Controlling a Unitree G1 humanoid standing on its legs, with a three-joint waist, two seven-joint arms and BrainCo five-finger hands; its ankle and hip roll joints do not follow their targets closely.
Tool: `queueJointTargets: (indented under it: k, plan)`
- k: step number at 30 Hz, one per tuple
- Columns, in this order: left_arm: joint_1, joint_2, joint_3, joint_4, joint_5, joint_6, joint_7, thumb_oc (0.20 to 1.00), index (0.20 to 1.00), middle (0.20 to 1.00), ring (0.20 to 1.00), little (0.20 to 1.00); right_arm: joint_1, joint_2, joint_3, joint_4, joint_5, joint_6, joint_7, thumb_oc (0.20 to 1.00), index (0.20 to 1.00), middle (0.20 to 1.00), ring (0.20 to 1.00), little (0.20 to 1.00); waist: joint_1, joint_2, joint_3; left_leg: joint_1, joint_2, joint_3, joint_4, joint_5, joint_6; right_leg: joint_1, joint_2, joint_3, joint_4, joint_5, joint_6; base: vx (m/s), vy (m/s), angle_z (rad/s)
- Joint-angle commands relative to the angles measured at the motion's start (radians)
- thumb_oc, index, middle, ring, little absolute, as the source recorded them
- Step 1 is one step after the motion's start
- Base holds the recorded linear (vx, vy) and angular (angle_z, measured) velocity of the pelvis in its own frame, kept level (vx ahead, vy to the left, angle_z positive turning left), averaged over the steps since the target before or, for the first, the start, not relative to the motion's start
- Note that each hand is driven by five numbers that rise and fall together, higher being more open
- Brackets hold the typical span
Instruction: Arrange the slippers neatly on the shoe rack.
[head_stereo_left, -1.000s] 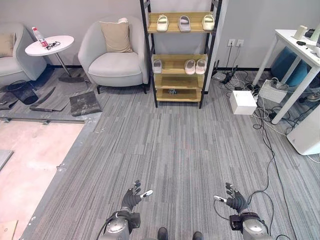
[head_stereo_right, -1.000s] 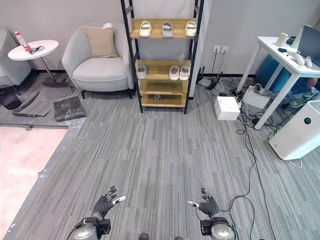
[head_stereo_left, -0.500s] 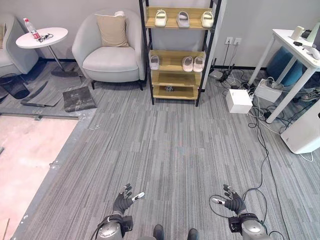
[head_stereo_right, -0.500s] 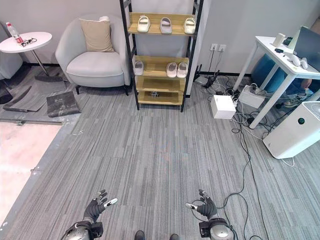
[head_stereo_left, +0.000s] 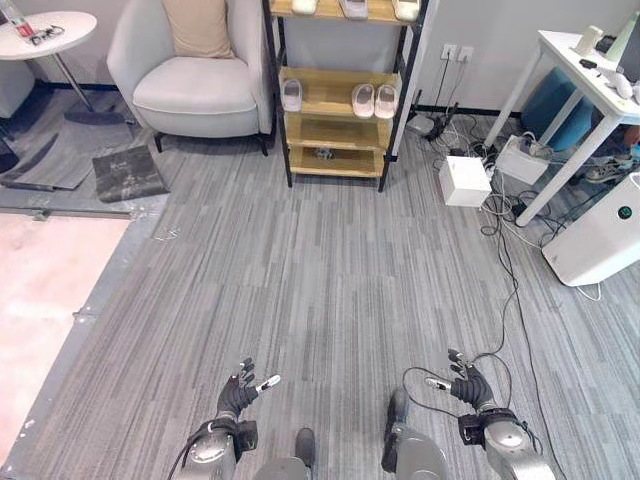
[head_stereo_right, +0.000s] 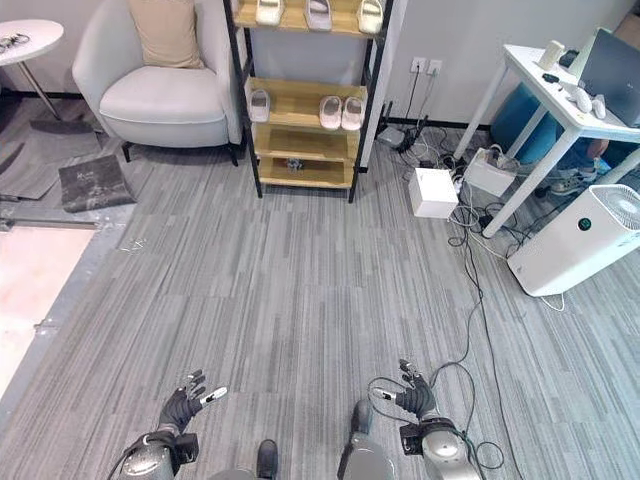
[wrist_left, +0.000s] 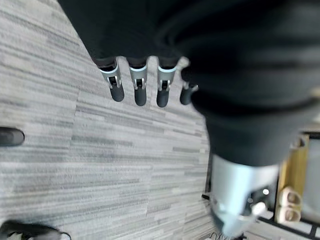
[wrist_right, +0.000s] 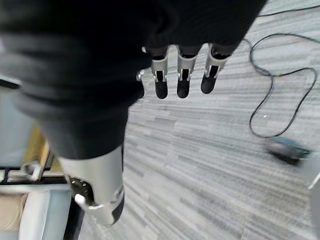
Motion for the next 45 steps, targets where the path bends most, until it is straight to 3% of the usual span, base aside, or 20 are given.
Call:
queueJointTargets:
  k: [1,5,7,8,9,12,14,16,20,25,27,29,31,32,33,36,39,42,43,45]
  plan:
    - [-0.045,0.012,0.009,-0.057,0.053,-0.051,0.001,1.0,1.0,1.0,1.0,1.0,-0.006,-0.034,-0.026,-0.045,-0.002,-0.034,-0.011,1.0,1.0,1.0,1.0,1.0,-0.009,0.016,-0.003,0.166,-0.003,-0.078,0.003,-0.182,-0.044,0.027,0.054,-0.036,-0.038,0.143,-0.009,0.38,-0.103,0.51]
    - [-0.041,-0.002,0.005,-0.048,0.021,-0.056,-0.007,1.0,1.0,1.0,1.0,1.0,0.008,-0.049,-0.03,-0.028,0.01,-0.04,-0.001,1.0,1.0,1.0,1.0,1.0,-0.027,0.034,-0.035,0.181,0.033,-0.092,0.088,-0.201,-0.07,0.049,0.085,-0.059,-0.007,0.114,-0.049,0.38,-0.12,0.26]
    - [-0.039,-0.004,0.0,-0.047,0.008,-0.058,-0.007,1.0,1.0,1.0,1.0,1.0,0.018,-0.056,-0.035,-0.019,0.035,-0.049,0.004,1.0,1.0,1.0,1.0,1.0,-0.027,0.05,-0.033,0.123,0.048,-0.083,0.287,-0.109,-0.125,0.098,0.118,-0.072,-0.008,0.082,-0.082,0.3,-0.11,-0.01]
    - [-0.039,-0.003,0.0,-0.047,0.008,-0.058,-0.007,1.0,1.0,1.0,1.0,1.0,0.018,-0.056,-0.035,-0.019,0.035,-0.049,0.004,1.0,1.0,1.0,1.0,1.0,-0.03,0.047,-0.035,0.119,0.044,-0.085,0.288,-0.106,-0.124,0.095,0.113,-0.074,-0.009,0.083,-0.081,0.21,-0.15,-0.03]
    - [-0.043,-0.003,-0.009,-0.049,-0.009,-0.063,-0.013,1.0,1.0,1.0,1.0,1.0,0.013,-0.064,-0.034,-0.017,0.066,-0.059,0.009,1.0,1.0,1.0,1.0,1.0,-0.002,0.032,0.002,-0.002,0.028,-0.082,0.519,-0.027,-0.164,0.156,0.121,-0.07,-0.027,0.054,-0.11,0.1,-0.102,0.11]
    - [-0.056,0.003,-0.013,-0.049,-0.014,-0.063,-0.011,1.0,1.0,1.0,1.0,1.0,0.002,-0.069,-0.027,-0.012,0.077,-0.059,0.005,1.0,1.0,1.0,1.0,1.0,0.015,0.006,0.027,-0.089,0.016,-0.074,0.632,-0.002,-0.165,0.189,0.117,-0.069,-0.033,0.028,-0.13,0.2,-0.154,-0.05]
    - [-0.065,0.002,-0.018,-0.041,-0.02,-0.058,-0.004,1.0,1.0,1.0,1.0,1.0,-0.009,-0.062,-0.02,0.011,0.087,-0.051,-0.003,1.0,1.0,1.0,1.0,1.0,0.043,-0.014,0.034,-0.198,0.027,-0.035,0.537,-0.046,-0.13,0.243,0.12,-0.065,-0.05,-0.009,-0.135,0.37,-0.076,-0.14]
    - [-0.064,0.004,-0.023,-0.03,-0.006,-0.055,-0.001,1.0,1.0,1.0,1.0,1.0,-0.015,-0.052,-0.008,0.025,0.089,-0.053,-0.003,1.0,1.0,1.0,1.0,1.0,0.063,-0.012,0.021,-0.225,0.03,-0.033,0.334,-0.063,-0.107,0.274,0.139,-0.054,-0.07,-0.027,-0.125,0.38,0.03,0.24]
    - [-0.065,0.001,-0.025,0.004,0.024,-0.044,0.008,1.0,1.0,1.0,1.0,1.0,-0.018,-0.044,0.021,0.048,0.068,-0.052,-0.004,1.0,1.0,1.0,1.0,1.0,0.081,0.005,-0.012,-0.263,0.088,-0.027,0.023,0.104,-0.126,0.339,0.181,-0.041,-0.083,-0.084,-0.124,0.33,0.073,0.03]
    - [-0.061,0.01,-0.012,0.016,0.043,-0.041,0.013,1.0,1.0,1.0,1.0,1.0,-0.026,-0.032,0.03,0.042,0.059,-0.046,0.004,1.0,1.0,1.0,1.0,1.0,0.095,0.002,-0.042,-0.261,0.079,-0.02,0.0,0.14,-0.127,0.39,0.202,-0.01,-0.081,-0.11,-0.122,0.34,0.123,-0.29]
    - [-0.049,0.017,-0.016,0.008,0.039,-0.038,0.011,1.0,1.0,1.0,1.0,1.0,-0.036,-0.019,0.034,0.054,0.056,-0.04,0.005,1.0,1.0,1.0,1.0,1.0,0.108,-0.009,-0.063,-0.248,0.054,-0.015,0.023,0.126,-0.103,0.408,0.174,0.009,-0.043,-0.137,-0.105,0.5,0.259,-0.37]
    - [-0.042,0.024,-0.015,0.008,0.039,-0.036,0.01,1.0,1.0,1.0,1.0,1.0,-0.039,-0.003,0.033,0.048,0.055,-0.037,0.012,1.0,1.0,1.0,1.0,1.0,0.114,-0.026,-0.07,-0.244,0.03,0.0,0.069,0.075,-0.069,0.399,0.13,0.019,0.059,-0.129,-0.077,0.35,0.244,0.01]
    - [-0.042,0.029,-0.019,0.005,0.042,-0.035,0.009,1.0,1.0,1.0,1.0,1.0,-0.046,0.005,0.036,0.043,0.051,-0.035,0.018,1.0,1.0,1.0,1.0,1.0,0.112,-0.026,-0.062,-0.225,0.011,0.016,0.097,0.039,-0.041,0.327,0.091,0.029,0.215,-0.053,-0.046,0.2,0.203,-0.25]
    - [-0.042,0.029,-0.019,0.005,0.042,-0.035,0.009,1.0,1.0,1.0,1.0,1.0,-0.046,0.005,0.036,0.043,0.051,-0.035,0.018,1.0,1.0,1.0,1.0,1.0,0.112,-0.026,-0.062,-0.226,0.011,0.016,0.097,0.039,-0.041,0.326,0.091,0.029,0.215,-0.053,-0.046,0.23,0.247,-0.25]
    - [-0.042,0.032,-0.028,-0.007,0.041,-0.038,0.009,1.0,1.0,1.0,1.0,1.0,-0.052,0.01,0.039,0.036,0.046,-0.037,0.019,1.0,1.0,1.0,1.0,1.0,0.1,-0.015,-0.047,-0.188,-0.006,0.023,0.104,0.01,-0.015,0.274,0.056,0.029,0.364,0.057,-0.021,0.25,0.236,-0.02]
    - [-0.047,0.034,-0.038,-0.017,0.039,-0.038,0.008,1.0,1.0,1.0,1.0,1.0,-0.047,0.022,0.034,0.041,0.05,-0.032,0.015,1.0,1.0,1.0,1.0,1.0,0.075,0.017,-0.028,-0.1,0.0,0.021,0.08,-0.031,0.005,0.18,0.024,-0.014,0.474,0.093,-0.032,0.32,0.217,0.13]
    - [-0.053,0.032,-0.046,-0.029,0.032,-0.041,0.002,1.0,1.0,1.0,1.0,1.0,-0.037,0.019,0.029,0.045,0.054,-0.029,0.019,1.0,1.0,1.0,1.0,1.0,0.054,0.028,-0.013,-0.033,-0.006,-0.004,0.062,-0.058,0.002,0.115,0.029,-0.055,0.358,0.054,-0.046,0.34,0.039,0.06]
    - [-0.063,0.027,-0.054,-0.031,0.031,-0.039,-0.002,1.0,1.0,1.0,1.0,1.0,-0.035,0.015,0.027,0.046,0.057,-0.028,0.015,1.0,1.0,1.0,1.0,1.0,0.037,0.028,0.001,0.011,-0.008,-0.019,0.045,-0.076,-0.007,0.104,0.035,-0.064,0.228,0.065,-0.043,0.31,-0.047,-0.01]
    - [-0.078,0.024,-0.055,-0.031,0.038,-0.037,-0.002,1.0,1.0,1.0,1.0,1.0,-0.03,0.015,0.025,0.047,0.058,-0.026,0.01,1.0,1.0,1.0,1.0,1.0,0.016,0.021,0.0,0.046,-0.012,-0.037,0.028,-0.093,-0.019,0.057,0.05,-0.047,0.083,0.092,-0.029,0.38,-0.088,0.08]
    - [-0.092,0.022,-0.053,-0.032,0.048,-0.036,-0.005,1.0,1.0,1.0,1.0,1.0,-0.026,0.013,0.02,0.037,0.052,-0.022,0.005,1.0,1.0,1.0,1.0,1.0,-0.001,0.022,0.003,0.08,0.0,-0.047,0.025,-0.119,-0.036,0.036,0.05,-0.058,-0.029,0.129,-0.012,0.46,-0.114,0.28]
